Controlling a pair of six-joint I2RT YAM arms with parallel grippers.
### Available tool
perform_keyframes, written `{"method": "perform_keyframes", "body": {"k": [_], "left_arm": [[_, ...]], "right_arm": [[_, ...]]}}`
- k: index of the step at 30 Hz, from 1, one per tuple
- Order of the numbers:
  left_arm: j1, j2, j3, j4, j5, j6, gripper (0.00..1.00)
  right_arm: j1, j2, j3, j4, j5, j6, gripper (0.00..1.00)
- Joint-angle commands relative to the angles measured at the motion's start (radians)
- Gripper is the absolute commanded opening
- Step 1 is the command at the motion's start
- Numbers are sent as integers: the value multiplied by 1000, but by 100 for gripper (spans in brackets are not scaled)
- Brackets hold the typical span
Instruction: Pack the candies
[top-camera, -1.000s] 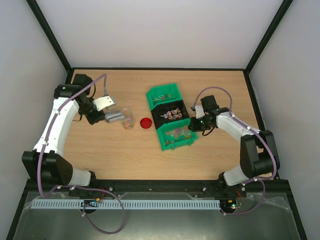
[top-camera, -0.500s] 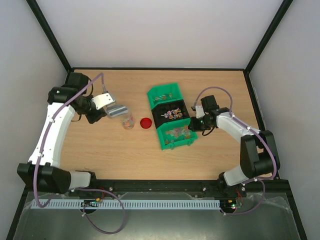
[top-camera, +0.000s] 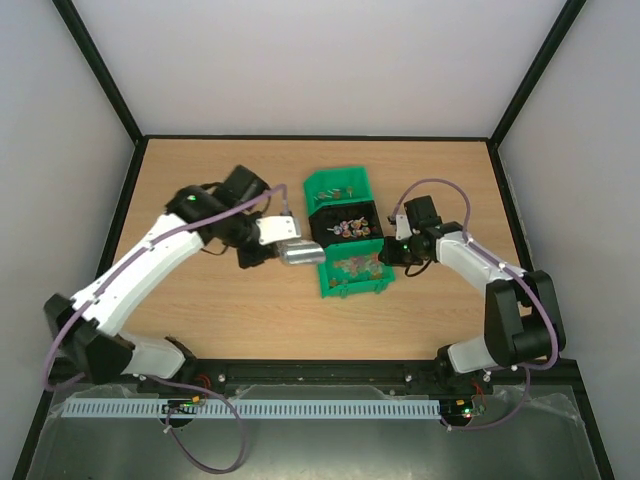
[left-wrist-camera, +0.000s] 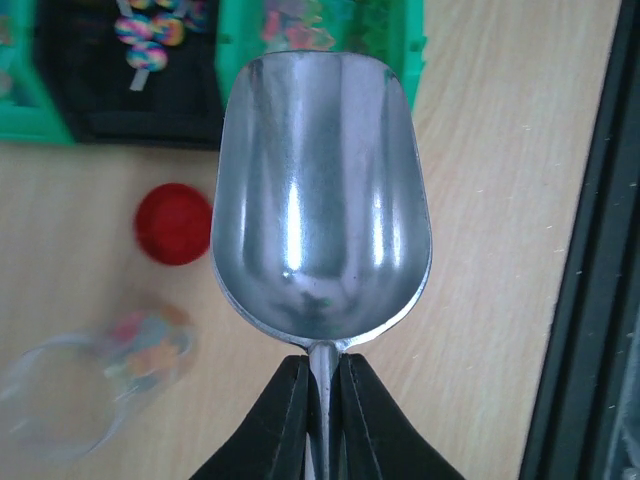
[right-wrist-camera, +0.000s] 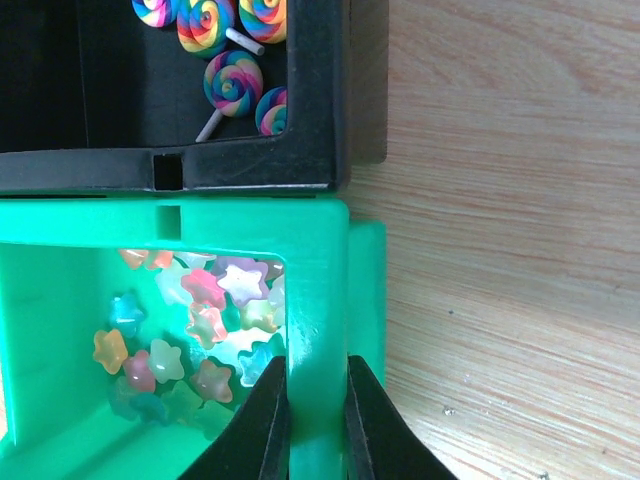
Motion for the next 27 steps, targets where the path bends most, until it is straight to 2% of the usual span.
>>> {"method": "perform_keyframes", "body": {"k": [1,8,11,22,27], "left_arm": [[-124,105,9,-16,-50,-188,2],[-219,236,57,-17,-169,-253,2],[-223,322,110,-55,-164,-296,2],[-274,479,180,-51,-194,-344,2],[-280,561,255,-74,-200,-367,2]], "right_arm": [[-5,-53,-27,27,-36,62,1],[-2,-73,-48,47,26,134,1],[11,-82,-58,58,26,145,1],[39,-115,-76,73,62,157,1],[55,-108,-64,65,122,179,1]]}}
